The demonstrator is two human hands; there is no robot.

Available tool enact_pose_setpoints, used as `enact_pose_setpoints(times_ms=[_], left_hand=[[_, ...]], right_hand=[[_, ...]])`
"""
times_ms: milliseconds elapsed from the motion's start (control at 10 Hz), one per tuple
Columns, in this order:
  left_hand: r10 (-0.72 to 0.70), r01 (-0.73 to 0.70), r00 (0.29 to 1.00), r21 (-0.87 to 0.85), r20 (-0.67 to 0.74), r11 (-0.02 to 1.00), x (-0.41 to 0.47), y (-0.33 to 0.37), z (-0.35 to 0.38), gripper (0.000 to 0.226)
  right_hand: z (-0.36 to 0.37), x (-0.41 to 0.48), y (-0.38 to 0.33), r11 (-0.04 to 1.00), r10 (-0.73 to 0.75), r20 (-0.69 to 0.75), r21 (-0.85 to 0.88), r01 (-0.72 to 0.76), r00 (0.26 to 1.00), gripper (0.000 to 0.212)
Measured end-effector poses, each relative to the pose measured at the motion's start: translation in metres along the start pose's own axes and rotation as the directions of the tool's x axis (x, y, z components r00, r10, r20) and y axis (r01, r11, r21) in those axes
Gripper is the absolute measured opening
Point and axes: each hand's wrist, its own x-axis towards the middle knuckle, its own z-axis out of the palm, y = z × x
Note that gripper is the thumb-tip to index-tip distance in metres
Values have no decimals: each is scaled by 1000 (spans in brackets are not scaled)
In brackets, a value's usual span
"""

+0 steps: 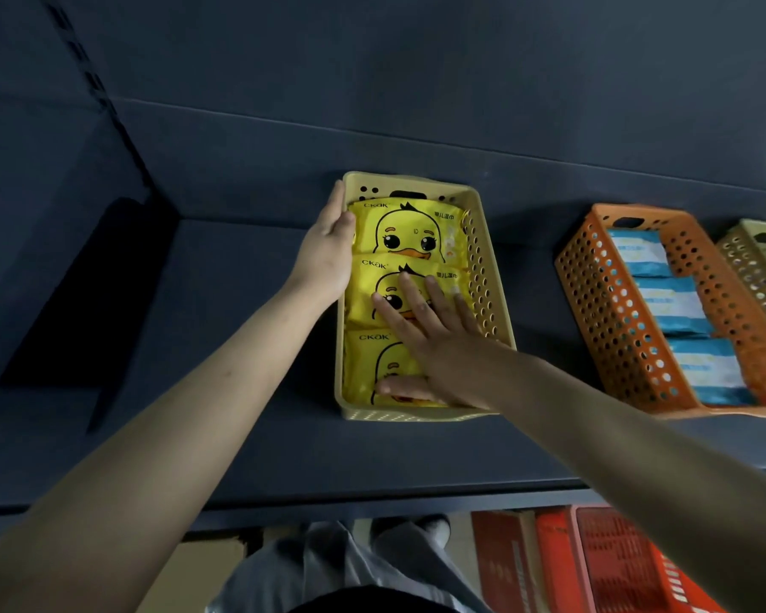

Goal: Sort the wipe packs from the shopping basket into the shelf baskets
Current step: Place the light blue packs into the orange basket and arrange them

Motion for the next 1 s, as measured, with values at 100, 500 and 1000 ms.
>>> enact_pose_setpoints(times_ms=[100, 500, 1000], left_hand=[[1, -1, 1000, 5, 0, 1000, 0, 1, -1, 49], [-20, 20, 1000, -40, -1, 999, 0, 0, -2, 48], [-19, 20, 1000, -58, 15, 998, 0, -1, -2, 48]], right_hand=[[-5, -1, 1, 1000, -1, 0, 13, 1, 1000, 94], [-8, 8, -2, 973, 83, -131, 226, -52, 988, 86], [-16, 20, 4, 939, 145, -154, 332, -86, 977, 64]])
